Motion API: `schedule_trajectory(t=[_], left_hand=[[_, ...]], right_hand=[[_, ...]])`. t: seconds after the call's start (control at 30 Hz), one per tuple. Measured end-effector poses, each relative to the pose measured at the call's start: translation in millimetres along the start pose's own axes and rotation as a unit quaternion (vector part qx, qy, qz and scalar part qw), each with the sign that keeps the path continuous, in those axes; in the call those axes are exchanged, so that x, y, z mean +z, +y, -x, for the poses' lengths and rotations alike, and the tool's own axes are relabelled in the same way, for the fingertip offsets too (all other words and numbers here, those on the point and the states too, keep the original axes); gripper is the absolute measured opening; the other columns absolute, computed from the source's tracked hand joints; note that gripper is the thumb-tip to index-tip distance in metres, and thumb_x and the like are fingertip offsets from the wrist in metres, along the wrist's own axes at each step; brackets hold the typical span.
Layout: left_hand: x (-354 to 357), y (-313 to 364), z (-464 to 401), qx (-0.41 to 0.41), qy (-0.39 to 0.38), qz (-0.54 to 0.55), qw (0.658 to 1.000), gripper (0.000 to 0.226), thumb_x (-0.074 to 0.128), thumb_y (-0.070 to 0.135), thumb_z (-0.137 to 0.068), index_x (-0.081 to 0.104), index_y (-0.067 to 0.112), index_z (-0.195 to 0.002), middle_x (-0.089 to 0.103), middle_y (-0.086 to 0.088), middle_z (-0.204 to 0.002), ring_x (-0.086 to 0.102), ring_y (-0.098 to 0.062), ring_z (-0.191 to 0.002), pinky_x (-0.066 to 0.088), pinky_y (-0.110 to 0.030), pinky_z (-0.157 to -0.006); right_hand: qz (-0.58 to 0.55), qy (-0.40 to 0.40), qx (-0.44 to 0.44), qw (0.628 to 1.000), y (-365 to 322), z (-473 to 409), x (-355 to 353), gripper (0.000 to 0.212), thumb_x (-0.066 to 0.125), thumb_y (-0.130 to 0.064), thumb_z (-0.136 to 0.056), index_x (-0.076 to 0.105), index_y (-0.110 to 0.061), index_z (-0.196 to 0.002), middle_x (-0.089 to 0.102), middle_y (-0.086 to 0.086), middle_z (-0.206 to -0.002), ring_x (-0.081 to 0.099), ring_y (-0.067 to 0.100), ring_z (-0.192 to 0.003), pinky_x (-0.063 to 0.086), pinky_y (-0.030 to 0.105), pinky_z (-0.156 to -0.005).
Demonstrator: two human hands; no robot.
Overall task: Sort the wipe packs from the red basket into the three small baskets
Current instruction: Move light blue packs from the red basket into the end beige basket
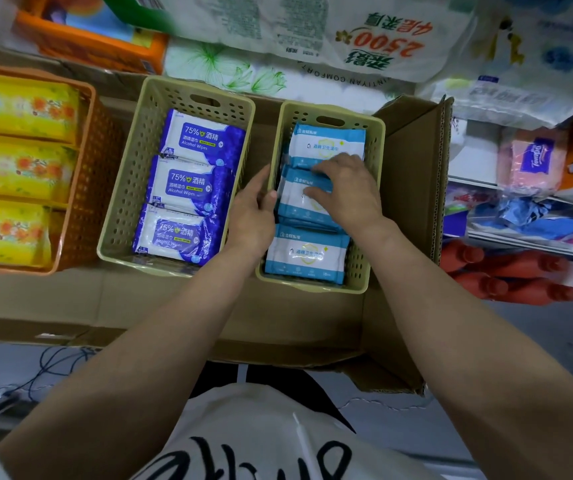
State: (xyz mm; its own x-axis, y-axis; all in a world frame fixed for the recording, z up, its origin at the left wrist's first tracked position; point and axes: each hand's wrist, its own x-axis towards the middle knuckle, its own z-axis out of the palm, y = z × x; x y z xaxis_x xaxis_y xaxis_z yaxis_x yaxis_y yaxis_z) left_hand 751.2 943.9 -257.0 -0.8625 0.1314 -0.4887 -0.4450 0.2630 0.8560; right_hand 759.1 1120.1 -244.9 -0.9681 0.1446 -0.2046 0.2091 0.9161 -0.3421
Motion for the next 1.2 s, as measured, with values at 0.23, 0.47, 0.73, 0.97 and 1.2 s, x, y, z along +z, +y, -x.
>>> schedule_trajectory(t=[0.23,0.47,0.73,0.97,1.2], left_hand=[[0.0,-1.2,-0.9,0.005,-0.002,-0.008,1.000,0.045,0.047,0.019,-0.103,0.044,0.037,-0.144,0.054,0.007,-0.137,0.052,-0.001,-0.111,0.046,-0.005,-0.070],[-2.3,-0.1,0.1,-0.001,-0.015,-0.006,1.000,0.044,0.046,0.022,-0.103,0.044,0.042,-0.143,0.055,0.004,-0.138,0.056,-0.010,-0.119,0.058,-0.031,-0.084],[-1.1,2.1,1.3,0.008,-0.008,-0.009,1.000,0.046,0.045,0.017,-0.103,0.045,0.036,-0.144,0.059,0.003,-0.133,0.058,-0.010,-0.116,0.056,-0.034,-0.091],[-1.5,2.0,0.9,0.002,-0.010,-0.008,1.000,0.045,0.046,0.018,-0.103,0.045,0.036,-0.145,0.059,0.001,-0.133,0.059,-0.012,-0.116,0.056,-0.040,-0.092],[-2.0,1.9,0.2,0.008,-0.006,-0.033,0.999,0.046,0.047,0.019,-0.102,0.044,0.037,-0.145,0.056,0.000,-0.137,0.053,-0.015,-0.125,0.049,-0.043,-0.102]], right_hand=[[0.043,-0.071,0.012,0.996,6.3,4.9,5.6,0.062,0.065,-0.046,-0.090,0.048,-0.017,-0.142,0.052,0.008,-0.139,0.043,0.026,-0.129,0.038,0.043,-0.107],[0.073,-0.100,-0.016,0.992,4.9,1.8,1.7,0.059,0.067,-0.053,-0.085,0.054,-0.027,-0.137,0.058,0.003,-0.129,0.042,0.025,-0.123,0.036,0.041,-0.097],[0.051,-0.064,-0.025,0.996,4.7,1.9,5.7,0.046,0.062,-0.045,-0.092,0.058,-0.028,-0.135,0.060,0.003,-0.128,0.043,0.025,-0.121,0.036,0.038,-0.096],[0.012,0.014,-0.021,1.000,-1.0,7.7,5.9,0.042,0.063,-0.042,-0.092,0.062,-0.026,-0.130,0.063,0.001,-0.123,0.046,0.023,-0.118,0.036,0.035,-0.096],[-0.030,0.020,0.073,0.997,15.7,-14.5,-11.9,0.045,0.060,-0.019,-0.097,0.053,-0.023,-0.142,0.036,0.010,-0.156,0.031,0.027,-0.143,0.026,0.036,-0.118]])
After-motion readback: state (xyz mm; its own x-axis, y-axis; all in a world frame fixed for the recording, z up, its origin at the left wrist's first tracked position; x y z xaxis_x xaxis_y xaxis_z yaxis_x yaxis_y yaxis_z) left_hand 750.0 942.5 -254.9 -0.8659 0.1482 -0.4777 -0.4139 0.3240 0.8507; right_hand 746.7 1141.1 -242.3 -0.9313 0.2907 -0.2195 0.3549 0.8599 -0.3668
